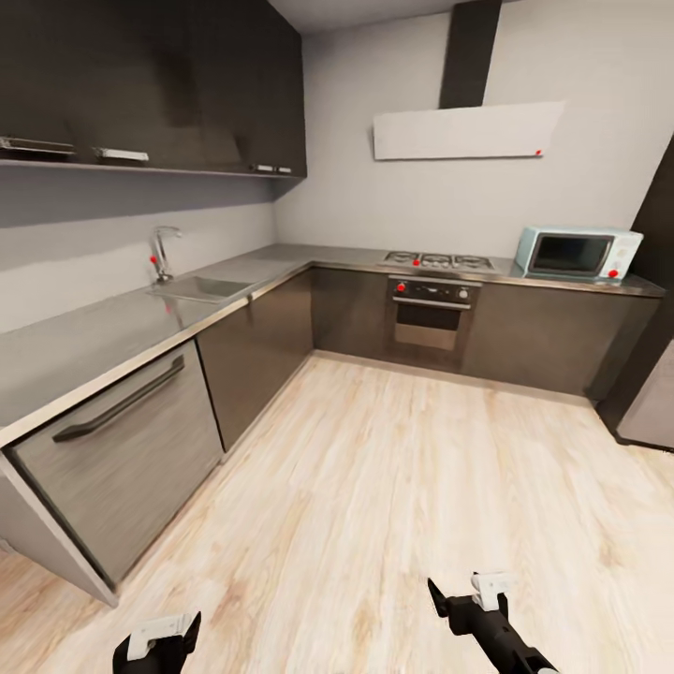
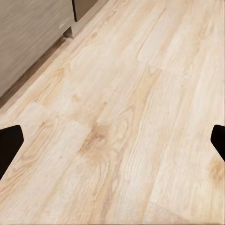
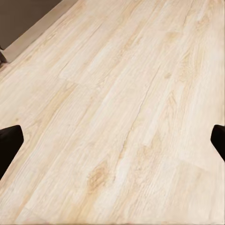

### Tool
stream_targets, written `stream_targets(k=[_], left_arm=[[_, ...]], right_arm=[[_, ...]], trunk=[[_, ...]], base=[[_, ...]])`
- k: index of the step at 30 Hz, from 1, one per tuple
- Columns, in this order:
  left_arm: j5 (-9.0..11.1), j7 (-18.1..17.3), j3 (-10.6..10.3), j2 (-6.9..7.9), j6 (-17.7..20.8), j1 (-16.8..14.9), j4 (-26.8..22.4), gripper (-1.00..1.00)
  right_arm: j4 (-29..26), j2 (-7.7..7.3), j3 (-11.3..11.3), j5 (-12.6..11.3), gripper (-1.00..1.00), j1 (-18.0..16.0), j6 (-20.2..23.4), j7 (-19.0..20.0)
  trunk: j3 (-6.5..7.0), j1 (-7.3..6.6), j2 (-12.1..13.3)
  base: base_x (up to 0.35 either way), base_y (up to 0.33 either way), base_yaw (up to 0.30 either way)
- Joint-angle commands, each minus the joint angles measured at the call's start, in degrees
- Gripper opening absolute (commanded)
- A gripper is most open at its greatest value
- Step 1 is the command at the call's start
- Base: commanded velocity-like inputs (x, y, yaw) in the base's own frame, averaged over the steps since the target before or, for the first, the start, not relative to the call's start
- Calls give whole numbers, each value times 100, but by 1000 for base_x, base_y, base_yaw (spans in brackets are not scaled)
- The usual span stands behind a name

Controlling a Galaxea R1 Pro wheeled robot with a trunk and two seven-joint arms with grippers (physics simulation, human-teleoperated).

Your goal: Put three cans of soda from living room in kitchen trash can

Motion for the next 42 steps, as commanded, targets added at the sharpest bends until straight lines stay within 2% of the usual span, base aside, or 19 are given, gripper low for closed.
stream_targets(k=[1, 19, 26, 36, 39, 42], left_arm=[[0, 0, 0, 2, -2, 0, 0, 100], [-111, -4, -4, 3, -58, 1, -4, 100], [-108, -10, 27, -5, -65, 0, -15, 100], [-110, -10, 51, -13, -71, -6, -1, 100], [-112, -10, 52, -13, -73, -7, 1, 100], [-108, -8, 52, -14, -74, -8, 6, 100]], right_arm=[[0, -1, 0, -2, 100, 0, 0, 0], [-7, 11, 7, 4, 100, 0, 0, -2], [-10, 33, -1, -5, 100, 0, 31, -11], [-9, -3, -13, -412, 100, 0, 28, -8], [-7, -13, -142, -466, 100, 0, 12, -2], [-3, -17, -423, -490, 100, 0, 8, 13]], trunk=[[-7, 0, 0], [-132, 0, 0], [-146, 0, 0], [-144, 0, 0], [-142, 0, 0], [-140, 0, 0]], base=[[0, -286, -148], [0, -287, -146], [0, -118, -40], [-16, -28, -167], [-34, -29, -142], [-16, -14, -69]])
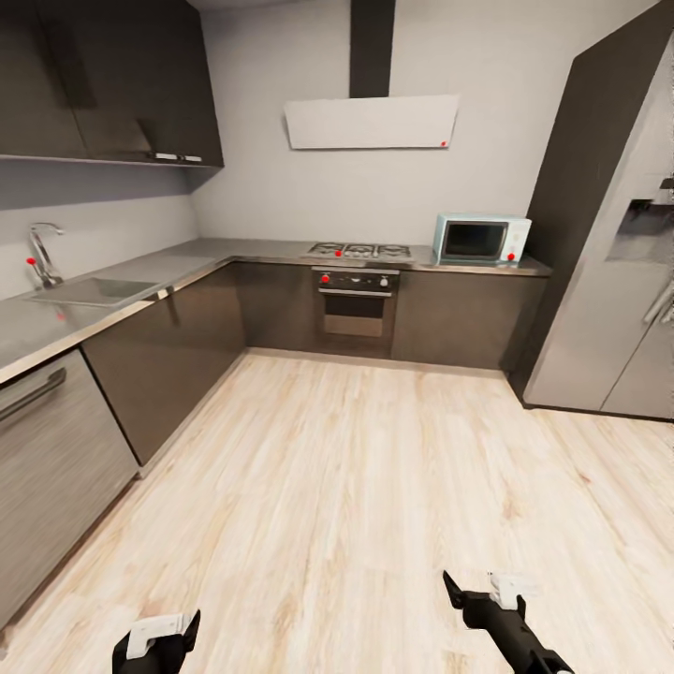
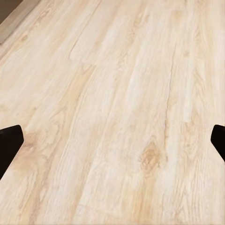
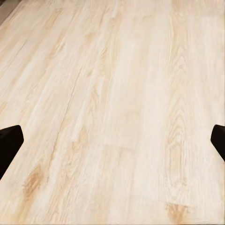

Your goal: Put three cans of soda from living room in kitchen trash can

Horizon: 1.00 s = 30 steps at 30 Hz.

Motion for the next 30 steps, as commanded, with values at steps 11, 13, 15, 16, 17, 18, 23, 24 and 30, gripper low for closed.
stream_targets(k=[11, 13, 15, 16, 17, 18, 23, 24, 30], left_arm=[[-4, 2, 1, -3, 5, 0, 2, 100], [-7, 1, 1, -5, 6, 0, 3, 100], [-8, 0, 0, -6, 7, 0, 3, 100], [-8, 0, 0, -6, 7, 0, 3, 100], [-7, 2, 0, -7, 8, 0, 3, 100], [-7, 3, 0, -7, 8, 0, 3, 100], [-12, 6, 0, -8, 8, 0, 3, 100], [-15, 6, 0, -8, 8, 0, 3, 100], [-22, 7, 0, -8, 8, 0, 10, 100]], right_arm=[[-6, 48, -174, -7, 100, 0, 19, -2], [-3, 47, -167, -9, 100, 0, 38, -3], [-1, 42, -162, -12, 100, 0, 50, -3], [0, 40, -160, -13, 100, 0, 54, -3], [1, 37, -154, -15, 100, 0, 66, -3], [2, 36, -152, -16, 100, 0, 68, -3], [3, 31, -148, -17, 100, 0, 77, -4], [3, 30, -148, -17, 100, 0, 78, -4], [3, 32, -148, -15, 100, 0, 74, -4]], trunk=[[1, 0, 0], [1, 0, 0], [1, 0, 0], [1, 0, 0], [1, 0, 0], [1, 0, 0], [1, 0, 0], [1, 0, 0], [1, 0, 0]], base=[[-24, 21, -11], [-125, 179, -11], [-93, 225, -49], [-66, 251, -92], [-34, 282, -167], [-27, 288, -183], [-13, 302, -216], [-5, 311, -237], [-2, 314, -244]])
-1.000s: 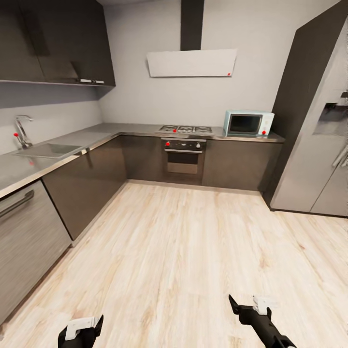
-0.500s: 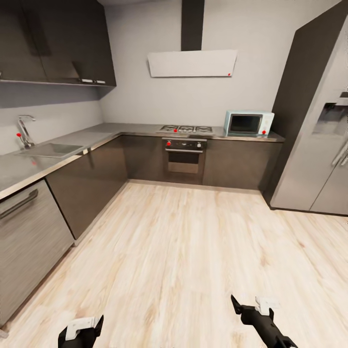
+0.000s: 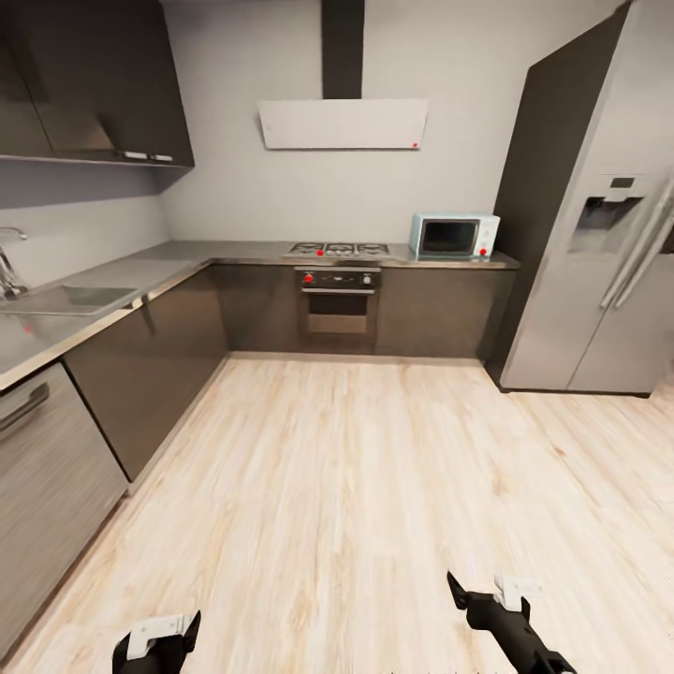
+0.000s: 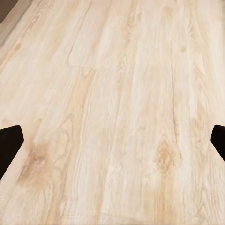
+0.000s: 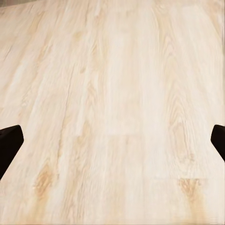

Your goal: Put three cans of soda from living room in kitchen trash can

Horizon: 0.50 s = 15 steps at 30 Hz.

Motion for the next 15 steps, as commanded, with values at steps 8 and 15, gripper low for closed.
stream_targets(k=[8, 15], left_arm=[[-1, 11, -21, 0, -41, 0, 2, 100], [-20, 25, -49, 0, -59, 0, 2, 100]], right_arm=[[0, -3, -31, 13, 100, 0, -68, 16], [1, -10, -36, 8, 100, 0, -72, 17]], trunk=[[-1, 0, 0], [-1, 0, 0]], base=[[0, 174, -141], [0, -137, -12]])
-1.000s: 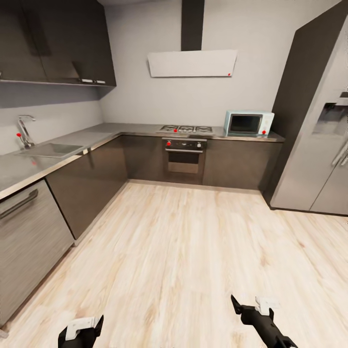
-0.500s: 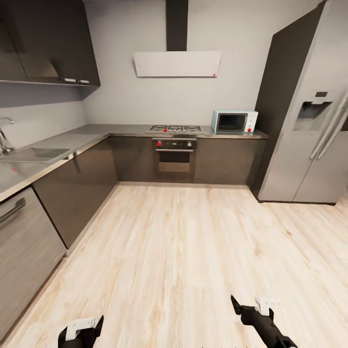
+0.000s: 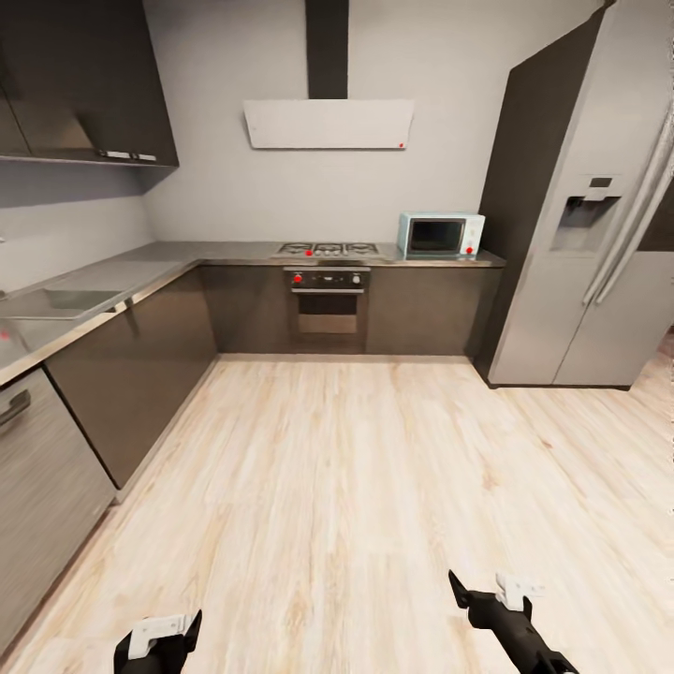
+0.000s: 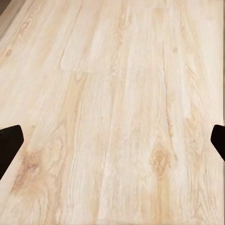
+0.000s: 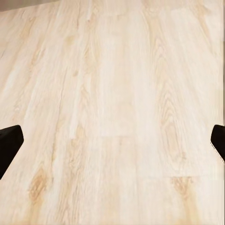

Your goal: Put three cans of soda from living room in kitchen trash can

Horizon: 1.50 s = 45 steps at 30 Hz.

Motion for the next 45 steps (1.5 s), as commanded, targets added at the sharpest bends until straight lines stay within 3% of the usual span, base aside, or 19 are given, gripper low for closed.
stream_targets(k=[1, 14, 24, 45], left_arm=[[-4, 0, -1, 0, 0, 0, 0, 100], [-17, 2, -4, 0, -2, 6, -8, 100], [-9, -21, -4, 0, -2, 1, -9, 100], [-9, -7, -4, 7, -10, 4, -6, 100]], right_arm=[[0, 0, -1, 0, 100, 0, 0, 0], [0, 10, 12, 10, 100, 0, 22, -8], [6, 23, 25, 11, 100, 0, 43, -15], [9, 21, 31, 9, 100, 0, 69, -25]], trunk=[[0, 0, 0], [0, 0, 0], [1, 0, 0], [61, 0, 0]], base=[[-5, -244, -3], [-63, -272, 0], [-13, -73, -7], [-108, -136, -129]])
